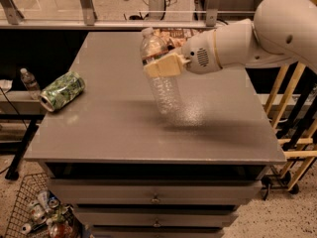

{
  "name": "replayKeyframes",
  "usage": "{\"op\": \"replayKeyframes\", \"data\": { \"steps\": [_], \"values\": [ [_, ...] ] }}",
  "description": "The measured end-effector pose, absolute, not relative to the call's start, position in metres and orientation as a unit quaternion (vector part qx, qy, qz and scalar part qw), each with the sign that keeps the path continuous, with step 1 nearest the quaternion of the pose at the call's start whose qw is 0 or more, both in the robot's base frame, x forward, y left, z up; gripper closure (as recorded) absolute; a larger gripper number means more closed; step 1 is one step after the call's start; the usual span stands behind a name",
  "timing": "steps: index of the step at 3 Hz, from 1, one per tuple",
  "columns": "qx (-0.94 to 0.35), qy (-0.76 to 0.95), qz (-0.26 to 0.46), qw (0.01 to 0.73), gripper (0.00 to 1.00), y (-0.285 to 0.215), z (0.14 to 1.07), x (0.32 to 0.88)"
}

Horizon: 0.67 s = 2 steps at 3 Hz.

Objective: Place water bottle upright

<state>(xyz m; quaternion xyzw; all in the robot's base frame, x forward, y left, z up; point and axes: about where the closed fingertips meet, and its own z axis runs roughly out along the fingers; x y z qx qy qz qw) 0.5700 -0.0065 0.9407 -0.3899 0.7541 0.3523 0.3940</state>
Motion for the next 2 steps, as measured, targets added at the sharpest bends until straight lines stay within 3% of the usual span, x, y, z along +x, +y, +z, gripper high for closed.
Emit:
{"op": "replayKeyframes", "data": {
  "steps": [2],
  "values": [
    [-0.447,0.675,0.359,0.464,1.0,0.0007,0.9459,0.5691]
  ]
}}
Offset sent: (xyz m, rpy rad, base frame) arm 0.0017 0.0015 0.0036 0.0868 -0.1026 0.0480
